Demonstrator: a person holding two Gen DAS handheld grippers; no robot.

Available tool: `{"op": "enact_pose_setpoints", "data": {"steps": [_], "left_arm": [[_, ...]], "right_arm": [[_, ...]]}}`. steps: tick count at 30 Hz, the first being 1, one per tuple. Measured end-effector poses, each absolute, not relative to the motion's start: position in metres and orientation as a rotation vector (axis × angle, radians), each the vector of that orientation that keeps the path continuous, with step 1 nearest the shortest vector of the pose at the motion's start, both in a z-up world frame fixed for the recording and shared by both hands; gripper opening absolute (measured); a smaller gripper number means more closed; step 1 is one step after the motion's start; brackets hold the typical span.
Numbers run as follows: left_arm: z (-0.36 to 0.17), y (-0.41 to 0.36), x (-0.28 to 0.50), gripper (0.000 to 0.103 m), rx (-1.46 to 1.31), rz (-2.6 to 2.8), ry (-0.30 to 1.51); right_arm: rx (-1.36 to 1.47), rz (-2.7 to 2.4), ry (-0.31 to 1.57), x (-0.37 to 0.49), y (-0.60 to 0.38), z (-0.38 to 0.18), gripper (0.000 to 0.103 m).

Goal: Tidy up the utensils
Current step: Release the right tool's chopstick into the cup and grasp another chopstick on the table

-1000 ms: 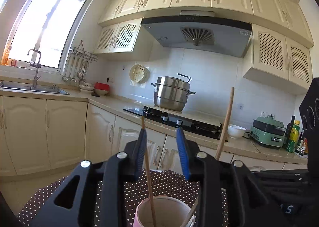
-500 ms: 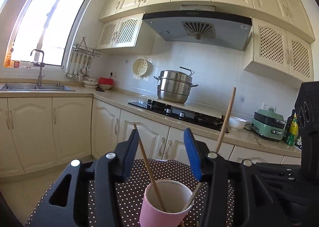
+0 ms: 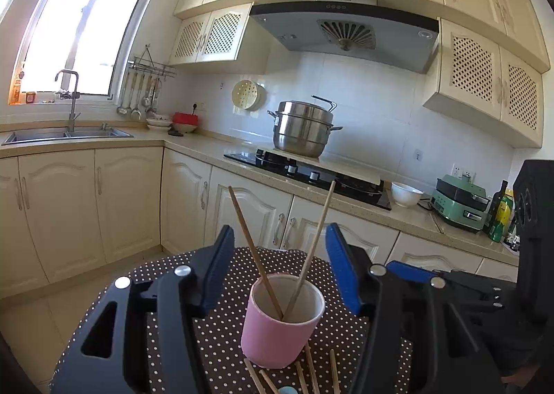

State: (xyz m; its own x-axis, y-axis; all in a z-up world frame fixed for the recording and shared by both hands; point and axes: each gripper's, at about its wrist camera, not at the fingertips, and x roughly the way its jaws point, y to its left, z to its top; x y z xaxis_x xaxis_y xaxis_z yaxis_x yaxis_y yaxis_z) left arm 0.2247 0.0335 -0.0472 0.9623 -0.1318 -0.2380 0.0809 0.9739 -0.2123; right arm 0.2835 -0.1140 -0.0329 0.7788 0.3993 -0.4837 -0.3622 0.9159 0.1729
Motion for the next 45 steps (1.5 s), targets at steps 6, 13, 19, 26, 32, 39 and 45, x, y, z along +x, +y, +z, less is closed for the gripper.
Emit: {"op": "enact_pose_setpoints", "data": {"steps": [6, 13, 19, 26, 32, 39, 45], "left_arm": [[-0.059, 0.023, 0.214, 0.058, -0.165, -0.117, 0.365], [-0.1, 0.02, 0.203, 0.061, -0.137, -0.106, 0.587], [-0.145, 0.033, 0.188, 0.061, -0.198, -0.092, 0.739], [-0.164, 0.041, 0.18, 0.061, -0.232, -0.085, 0.804], [-0.168, 0.044, 0.179, 0.061, -0.237, -0.087, 0.828], [-0.176, 0.035, 0.19, 0.061, -0.237, -0.12, 0.897], [-0.189, 0.027, 0.205, 0.06, -0.273, -0.143, 0.958]], "right_arm": [[0.032, 0.432, 0.586, 0.263, -0.116, -0.048, 0.04], [-0.056, 0.501, 0.736, 0.241, -0.111, -0.085, 0.04], [-0.136, 0.586, 0.936, 0.227, -0.097, -0.131, 0.04], [-0.143, 0.644, 1.028, 0.22, -0.092, -0.156, 0.026], [-0.135, 0.652, 1.046, 0.214, -0.091, -0.165, 0.012], [-0.119, 0.644, 1.04, 0.214, -0.098, -0.166, 0.007], [-0.09, 0.613, 1.023, 0.224, -0.12, -0.162, 0.007]]}}
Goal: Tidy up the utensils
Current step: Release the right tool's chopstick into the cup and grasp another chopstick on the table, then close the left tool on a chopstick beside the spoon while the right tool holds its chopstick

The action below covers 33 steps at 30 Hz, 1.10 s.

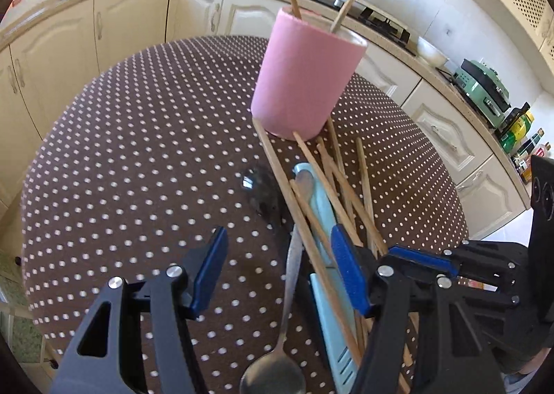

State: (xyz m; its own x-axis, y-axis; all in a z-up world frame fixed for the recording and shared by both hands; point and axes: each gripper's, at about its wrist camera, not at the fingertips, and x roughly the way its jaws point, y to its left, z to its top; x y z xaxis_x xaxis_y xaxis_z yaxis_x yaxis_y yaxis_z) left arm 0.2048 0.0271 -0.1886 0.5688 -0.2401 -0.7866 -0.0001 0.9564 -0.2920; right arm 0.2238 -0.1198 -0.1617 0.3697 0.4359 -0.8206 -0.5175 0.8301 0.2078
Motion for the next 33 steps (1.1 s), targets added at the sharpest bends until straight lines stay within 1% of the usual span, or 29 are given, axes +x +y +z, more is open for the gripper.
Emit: {"op": "enact_pose_setpoints", "data": {"steps": [2, 4, 8, 18, 21, 27, 28, 29, 31, 33], "left_arm": [[-0.192, 0.021, 0.209, 0.051, -0.265, -0.15, 0.975], [-0.194, 0.018, 0.214, 0.047, -0.267, -0.148, 0.99], [-0.193, 0.015, 0.215, 0.044, -0.249, -0.147, 0.995], [-0.197, 0.016, 0.225, 0.044, -0.247, -0.127, 1.019], [-0.195, 0.012, 0.235, 0.041, -0.231, -0.112, 1.03], [-0.196, 0.015, 0.247, 0.028, -0.25, -0.095, 1.04], [-0.196, 0.017, 0.248, 0.022, -0.259, -0.089, 1.036], [-0.195, 0.018, 0.248, 0.01, -0.265, -0.091, 1.033], [-0.196, 0.022, 0.246, 0.008, -0.296, -0.1, 1.029], [-0.197, 0.026, 0.242, 0.008, -0.315, -0.103, 1.029]], "right_arm": [[-0.083, 0.605, 1.018, 0.225, -0.124, -0.161, 0.007], [-0.075, 0.603, 1.02, 0.229, -0.128, -0.162, 0.007], [-0.066, 0.602, 1.019, 0.236, -0.136, -0.162, 0.007], [-0.059, 0.599, 1.016, 0.246, -0.13, -0.163, 0.007], [-0.073, 0.591, 1.021, 0.246, -0.125, -0.164, 0.007], [-0.11, 0.571, 1.04, 0.245, -0.112, -0.166, 0.008], [-0.118, 0.566, 1.04, 0.245, -0.111, -0.166, 0.008], [-0.127, 0.558, 1.039, 0.245, -0.109, -0.166, 0.008], [-0.138, 0.539, 1.037, 0.246, -0.106, -0.166, 0.008], [-0.165, 0.506, 1.023, 0.244, -0.105, -0.163, 0.008]]}}
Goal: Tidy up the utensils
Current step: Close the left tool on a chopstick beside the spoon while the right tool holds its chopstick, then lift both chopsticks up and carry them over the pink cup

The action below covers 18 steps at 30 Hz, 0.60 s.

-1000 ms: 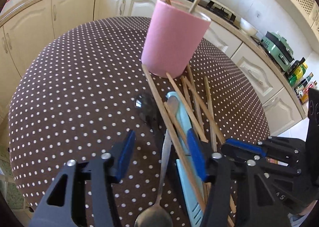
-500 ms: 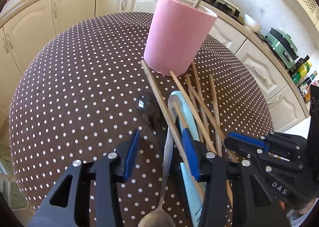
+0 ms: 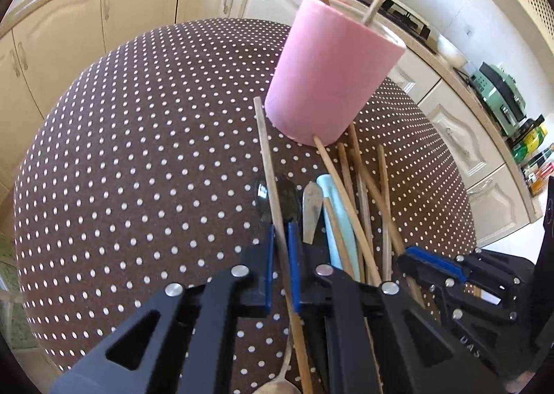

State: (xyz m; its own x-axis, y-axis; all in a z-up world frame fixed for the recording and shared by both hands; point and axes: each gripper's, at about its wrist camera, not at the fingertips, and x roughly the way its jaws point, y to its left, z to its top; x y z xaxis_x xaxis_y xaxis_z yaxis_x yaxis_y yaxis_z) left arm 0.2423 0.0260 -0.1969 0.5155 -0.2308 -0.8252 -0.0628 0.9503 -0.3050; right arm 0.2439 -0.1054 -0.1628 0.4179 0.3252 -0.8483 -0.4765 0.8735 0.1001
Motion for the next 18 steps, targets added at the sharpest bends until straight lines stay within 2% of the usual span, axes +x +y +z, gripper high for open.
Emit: {"op": "enact_pose_setpoints", "data": {"steps": [5, 8, 18], "left_arm": [[-0.198, 0.036, 0.228, 0.008, -0.352, -0.111, 1.032], [-0.202, 0.042, 0.222, 0.008, -0.361, -0.102, 1.042], [-0.205, 0.05, 0.231, 0.009, -0.349, -0.119, 1.064]], "right_arm": [[-0.173, 0.488, 1.036, 0.246, -0.103, -0.164, 0.011], [-0.172, 0.476, 1.055, 0.25, -0.105, -0.169, 0.021], [-0.143, 0.518, 1.081, 0.262, -0.115, -0.176, 0.021]]}}
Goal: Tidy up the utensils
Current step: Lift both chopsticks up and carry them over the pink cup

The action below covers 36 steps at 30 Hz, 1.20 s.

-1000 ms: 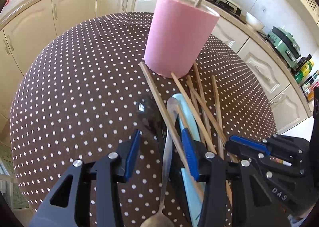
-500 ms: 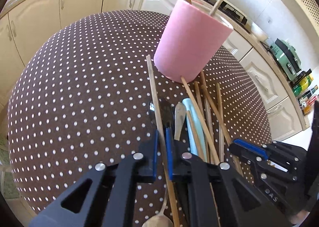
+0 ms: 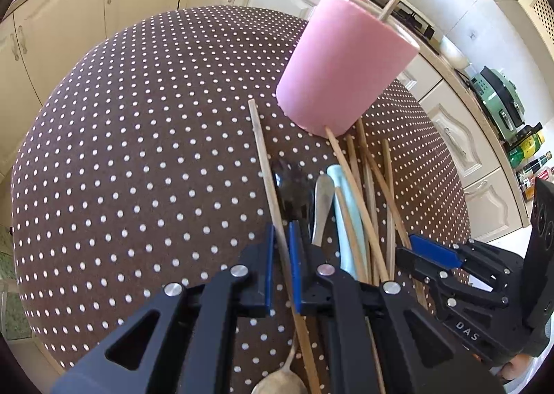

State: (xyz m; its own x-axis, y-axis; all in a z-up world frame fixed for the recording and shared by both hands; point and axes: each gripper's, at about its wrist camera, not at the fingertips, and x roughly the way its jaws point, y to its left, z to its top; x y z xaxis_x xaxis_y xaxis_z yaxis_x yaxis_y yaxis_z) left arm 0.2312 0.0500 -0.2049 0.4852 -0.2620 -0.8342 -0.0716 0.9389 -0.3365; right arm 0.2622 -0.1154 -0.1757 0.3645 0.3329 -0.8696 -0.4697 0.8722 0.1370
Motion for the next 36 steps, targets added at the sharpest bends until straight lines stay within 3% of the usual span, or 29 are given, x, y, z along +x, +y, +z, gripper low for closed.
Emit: {"op": "enact_pose_setpoints", "data": {"steps": [4, 7, 23, 36], "left_arm": [[-0.204, 0.049, 0.23, 0.008, -0.339, -0.12, 1.044], [-0.197, 0.051, 0.225, 0.007, -0.357, -0.134, 0.99], [-0.143, 0.056, 0.168, 0.005, -0.386, -0.21, 0.625], [-0.086, 0.021, 0.18, 0.005, -0.314, -0.284, 0.305]], "right_arm": [[-0.11, 0.525, 1.09, 0.271, -0.126, -0.178, 0.008], [-0.084, 0.531, 1.084, 0.274, -0.134, -0.178, 0.007], [0.018, 0.536, 0.751, 0.238, -0.152, -0.103, 0.007], [0.052, 0.564, 0.534, 0.241, -0.137, -0.041, 0.007]]}}
